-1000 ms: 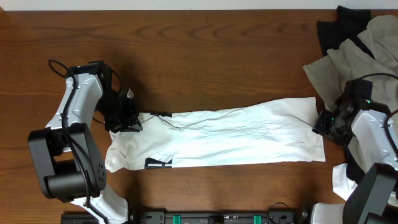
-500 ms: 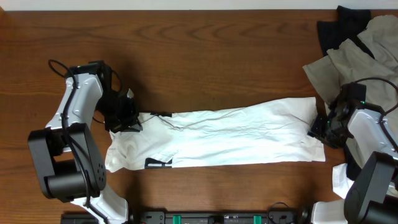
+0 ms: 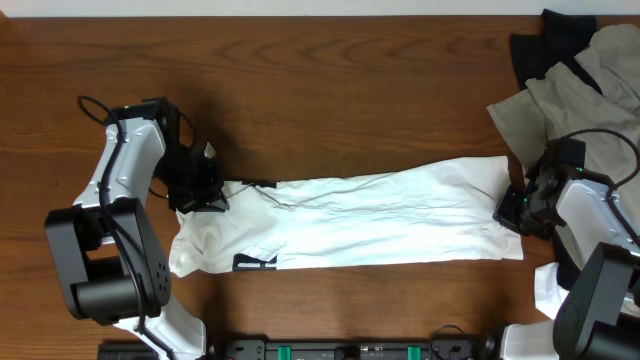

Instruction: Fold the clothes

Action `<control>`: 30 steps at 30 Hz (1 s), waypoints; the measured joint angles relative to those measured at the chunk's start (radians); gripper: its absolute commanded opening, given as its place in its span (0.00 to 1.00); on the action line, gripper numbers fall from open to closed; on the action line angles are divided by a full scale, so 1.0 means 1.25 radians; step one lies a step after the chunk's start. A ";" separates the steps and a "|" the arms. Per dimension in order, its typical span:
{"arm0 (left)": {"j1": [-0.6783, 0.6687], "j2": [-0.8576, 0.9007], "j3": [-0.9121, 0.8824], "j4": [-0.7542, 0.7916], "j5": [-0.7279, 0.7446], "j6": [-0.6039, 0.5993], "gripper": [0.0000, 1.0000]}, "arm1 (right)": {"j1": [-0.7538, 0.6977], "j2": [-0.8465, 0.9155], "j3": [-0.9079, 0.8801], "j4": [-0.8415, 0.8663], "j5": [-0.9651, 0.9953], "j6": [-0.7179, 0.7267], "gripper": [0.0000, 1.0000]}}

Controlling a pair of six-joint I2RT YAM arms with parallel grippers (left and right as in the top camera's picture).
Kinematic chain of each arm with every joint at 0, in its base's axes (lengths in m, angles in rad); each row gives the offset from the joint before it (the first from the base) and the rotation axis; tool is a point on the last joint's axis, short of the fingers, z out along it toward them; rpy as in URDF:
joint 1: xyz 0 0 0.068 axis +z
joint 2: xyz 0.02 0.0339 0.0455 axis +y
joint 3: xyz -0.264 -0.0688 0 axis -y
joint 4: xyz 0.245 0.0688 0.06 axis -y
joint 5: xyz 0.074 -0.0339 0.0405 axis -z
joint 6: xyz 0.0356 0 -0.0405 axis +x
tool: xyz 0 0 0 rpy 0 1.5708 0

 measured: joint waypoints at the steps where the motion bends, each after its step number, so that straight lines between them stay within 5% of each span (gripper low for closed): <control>1: 0.000 0.000 0.000 0.000 0.000 0.000 0.09 | 0.000 0.000 0.002 -0.012 -0.006 -0.002 0.01; 13: 0.000 0.000 0.000 0.000 0.000 0.000 0.09 | 0.000 -0.097 0.139 -0.182 -0.045 -0.038 0.01; 30: 0.000 0.000 0.000 0.000 0.000 0.000 0.09 | 0.000 -0.136 0.141 -0.305 -0.049 -0.070 0.01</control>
